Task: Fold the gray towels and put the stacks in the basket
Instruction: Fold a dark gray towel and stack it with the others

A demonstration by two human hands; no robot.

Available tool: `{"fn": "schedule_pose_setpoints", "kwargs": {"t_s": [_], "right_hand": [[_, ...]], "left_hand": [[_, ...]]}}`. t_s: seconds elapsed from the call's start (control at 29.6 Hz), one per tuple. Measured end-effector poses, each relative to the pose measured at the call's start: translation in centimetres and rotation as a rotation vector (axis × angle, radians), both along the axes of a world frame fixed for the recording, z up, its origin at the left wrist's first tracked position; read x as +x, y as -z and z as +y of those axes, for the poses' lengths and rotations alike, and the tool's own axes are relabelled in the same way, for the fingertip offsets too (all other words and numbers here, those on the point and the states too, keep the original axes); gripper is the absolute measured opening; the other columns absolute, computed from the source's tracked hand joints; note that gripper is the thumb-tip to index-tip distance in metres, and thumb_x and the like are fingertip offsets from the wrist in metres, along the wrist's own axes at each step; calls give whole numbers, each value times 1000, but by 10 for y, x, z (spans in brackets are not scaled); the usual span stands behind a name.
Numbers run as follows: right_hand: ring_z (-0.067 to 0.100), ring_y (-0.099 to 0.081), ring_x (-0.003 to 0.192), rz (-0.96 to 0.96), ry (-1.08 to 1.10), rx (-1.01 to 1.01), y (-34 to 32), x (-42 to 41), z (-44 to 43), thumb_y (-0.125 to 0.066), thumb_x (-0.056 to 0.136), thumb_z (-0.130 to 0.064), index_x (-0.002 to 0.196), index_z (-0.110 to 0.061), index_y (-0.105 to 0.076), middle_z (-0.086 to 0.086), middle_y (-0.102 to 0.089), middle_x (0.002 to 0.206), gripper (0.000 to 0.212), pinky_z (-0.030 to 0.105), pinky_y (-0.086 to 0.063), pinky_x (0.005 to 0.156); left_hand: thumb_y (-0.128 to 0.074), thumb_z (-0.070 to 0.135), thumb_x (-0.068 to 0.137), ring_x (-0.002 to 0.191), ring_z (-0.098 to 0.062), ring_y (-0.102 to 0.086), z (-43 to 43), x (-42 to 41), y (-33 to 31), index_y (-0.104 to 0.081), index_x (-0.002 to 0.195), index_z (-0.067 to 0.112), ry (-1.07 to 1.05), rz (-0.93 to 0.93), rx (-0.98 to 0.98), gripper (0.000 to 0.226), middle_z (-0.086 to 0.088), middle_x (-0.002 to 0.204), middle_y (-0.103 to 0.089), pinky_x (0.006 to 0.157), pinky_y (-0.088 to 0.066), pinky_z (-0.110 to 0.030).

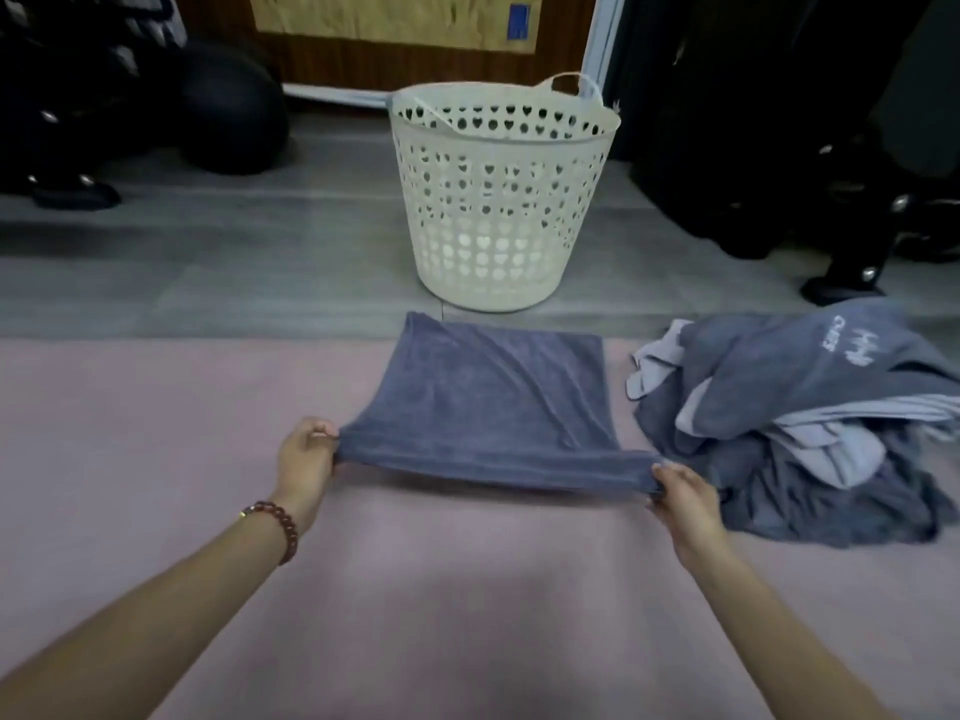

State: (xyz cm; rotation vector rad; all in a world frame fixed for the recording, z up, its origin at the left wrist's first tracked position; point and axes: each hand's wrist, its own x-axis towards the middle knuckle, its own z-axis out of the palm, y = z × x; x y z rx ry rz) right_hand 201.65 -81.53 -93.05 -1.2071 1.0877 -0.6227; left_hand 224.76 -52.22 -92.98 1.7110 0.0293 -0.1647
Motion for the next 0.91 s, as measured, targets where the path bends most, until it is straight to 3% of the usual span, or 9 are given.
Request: {"fn": "schedule_pose_setpoints", "kwargs": {"t_s": [0.1, 0.24, 0.3, 0.37, 0.47, 0.64, 0.71, 0.81, 0.91], "right_hand": [[15, -51, 68, 123, -100, -72, 27, -17, 9, -47, 95, -2, 105, -20, -56, 3, -57, 85, 23, 24, -47, 57], [14, -43, 60, 272, -363, -235, 32, -34, 14, -36, 97, 3, 106, -9, -65, 4, -56, 83, 32, 11, -42, 46], [14, -44, 53, 343, -449, -238, 33, -45, 14, -37, 97, 2, 105, -7, -66, 9, -54, 82, 31, 13, -40, 44], [7, -46, 42, 405, -511, -216, 37, -57, 16, -40, 95, 4, 89, -9, -64, 11, -52, 78, 28, 12, -38, 41], [0, -46, 35, 514, -633, -96, 42, -80, 29, -45, 94, 4, 75, -14, -57, 9, -49, 71, 28, 12, -40, 40], [9, -43, 39, 689, -980, 208, 39, -97, 29, -44, 94, 0, 86, -11, -56, -2, -51, 56, 18, 24, -37, 51], [11, -48, 45, 820, -1114, 256, 33, -94, 25, -48, 94, -6, 96, -12, -57, -3, -57, 69, 11, 23, -44, 51], [14, -52, 55, 998, -1299, 264, 28, -85, 18, -54, 90, -17, 110, -15, -55, 6, -56, 88, 21, 23, -49, 54], [11, -34, 49, 1121, -1460, 301, 16, -70, 9, -53, 93, -23, 107, -18, -58, 4, -51, 72, 16, 20, -35, 47]], "left_hand": [[-35, -19, 85, 53, -5, -49, 13, -16, 24, -57, 67, 7, 154, 15, 131, 39, -7, 68, -52, 42, -32, -3], [-38, -18, 87, 74, -6, -56, 38, -15, 32, -68, 94, -1, 395, -115, 358, 36, -8, 97, -62, 60, -38, -2], [-40, -18, 86, 85, -14, -57, 53, -17, 38, -67, 90, 7, 493, -175, 426, 37, -10, 99, -62, 71, -36, -2], [-41, -20, 84, 89, -4, -57, 71, -28, 45, -63, 80, 12, 544, -161, 444, 39, -8, 94, -62, 77, -34, -2], [-40, -23, 82, 71, 16, -53, 96, -51, 58, -59, 70, 17, 628, -92, 453, 46, -6, 83, -60, 73, -36, -4], [-44, 0, 76, 58, 8, -51, 117, -76, 61, -57, 58, 16, 554, -46, 422, 27, 11, 57, -60, 62, -35, -8], [-45, 2, 76, 54, 6, -50, 122, -79, 62, -56, 56, 16, 553, -21, 441, 27, 16, 54, -61, 57, -35, -9], [-48, -10, 86, 52, -1, -51, 124, -79, 69, -57, 61, 15, 680, 111, 622, 37, 6, 57, -60, 58, -41, -17], [-52, 5, 89, 48, -15, -47, 108, -61, 55, -58, 72, 14, 961, 321, 957, 20, -9, 62, -62, 48, -38, -23]]}}
